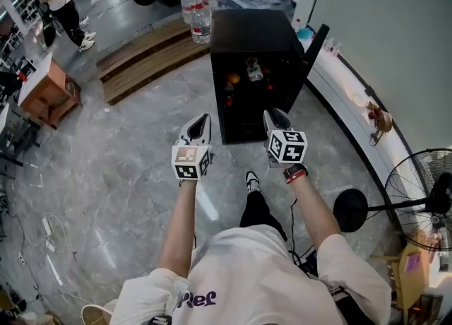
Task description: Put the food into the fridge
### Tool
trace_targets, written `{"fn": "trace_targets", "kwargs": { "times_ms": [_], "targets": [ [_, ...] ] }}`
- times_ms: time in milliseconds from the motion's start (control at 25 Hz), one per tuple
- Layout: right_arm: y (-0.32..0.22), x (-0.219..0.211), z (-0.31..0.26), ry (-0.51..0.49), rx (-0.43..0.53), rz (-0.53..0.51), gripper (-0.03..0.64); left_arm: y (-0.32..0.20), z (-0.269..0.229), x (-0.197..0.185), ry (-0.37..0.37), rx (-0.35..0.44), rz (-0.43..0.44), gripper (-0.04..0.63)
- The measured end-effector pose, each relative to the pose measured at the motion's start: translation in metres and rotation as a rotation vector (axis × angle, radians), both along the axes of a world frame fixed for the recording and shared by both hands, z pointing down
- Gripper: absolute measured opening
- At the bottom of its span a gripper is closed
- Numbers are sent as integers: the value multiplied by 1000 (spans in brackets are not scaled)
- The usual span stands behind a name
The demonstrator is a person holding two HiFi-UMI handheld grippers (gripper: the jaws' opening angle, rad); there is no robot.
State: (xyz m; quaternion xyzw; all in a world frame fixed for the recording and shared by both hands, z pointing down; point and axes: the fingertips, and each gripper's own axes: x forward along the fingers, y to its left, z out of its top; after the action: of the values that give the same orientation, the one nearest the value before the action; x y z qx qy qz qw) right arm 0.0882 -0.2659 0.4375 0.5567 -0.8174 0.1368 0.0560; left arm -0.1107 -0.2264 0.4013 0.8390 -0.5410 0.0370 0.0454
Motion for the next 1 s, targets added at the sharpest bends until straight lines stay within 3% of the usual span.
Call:
{"fn": "trace_targets", "kwargs": {
  "times_ms": [560,1000],
  "targets": [
    [73,11,-24,-16,59,26,112,59,-18,4,-26,38,-21,17],
    [92,23,-31,-10,84,47,58,74,-17,7,-40,42,-46,17]
  ]
}}
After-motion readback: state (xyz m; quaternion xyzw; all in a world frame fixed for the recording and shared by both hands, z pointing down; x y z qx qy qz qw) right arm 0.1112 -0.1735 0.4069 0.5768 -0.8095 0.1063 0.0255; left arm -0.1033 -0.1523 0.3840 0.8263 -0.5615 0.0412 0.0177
